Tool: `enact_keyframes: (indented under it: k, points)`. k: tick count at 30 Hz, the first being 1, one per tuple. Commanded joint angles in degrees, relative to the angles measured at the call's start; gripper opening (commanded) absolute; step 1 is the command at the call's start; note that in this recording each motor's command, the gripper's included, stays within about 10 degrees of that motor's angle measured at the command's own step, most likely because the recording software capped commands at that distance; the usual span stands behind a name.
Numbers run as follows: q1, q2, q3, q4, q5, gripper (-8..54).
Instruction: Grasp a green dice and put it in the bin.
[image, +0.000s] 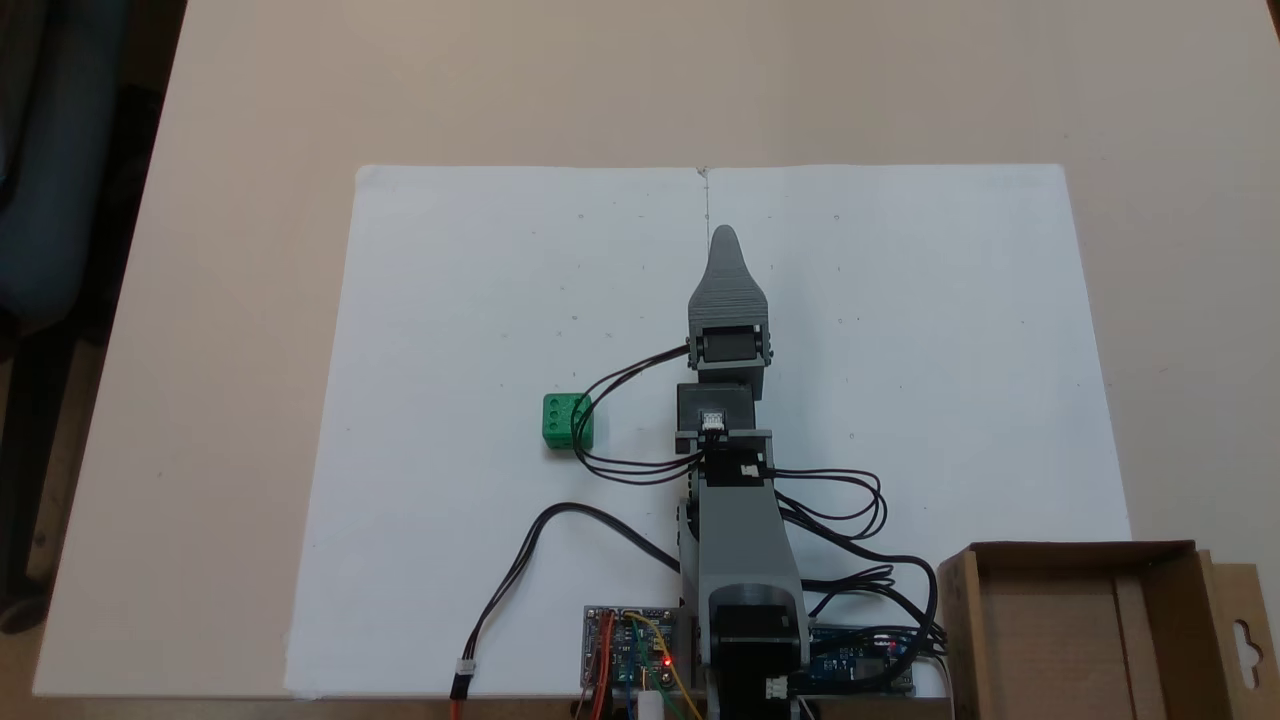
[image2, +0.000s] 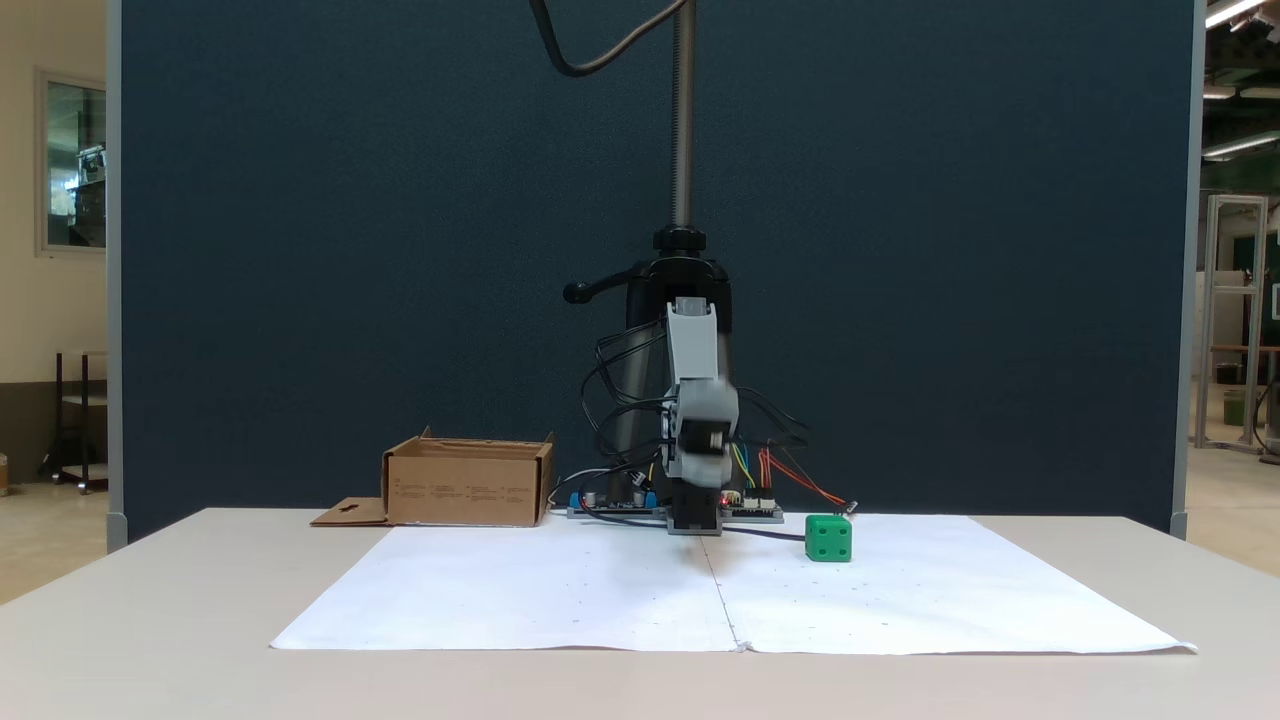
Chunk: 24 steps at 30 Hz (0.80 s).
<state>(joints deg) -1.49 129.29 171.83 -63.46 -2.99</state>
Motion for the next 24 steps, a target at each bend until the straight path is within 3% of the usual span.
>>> enact_keyframes:
  k: [1, 12, 24]
  points:
    - [-1.1, 6.4, -6.0, 9.1, 1.2, 43.3]
    - [-2.6, 6.3, -35.1, 53.7, 1.8, 43.3]
    - [-3.3, 4.0, -56.2, 94.6, 11.5, 43.2]
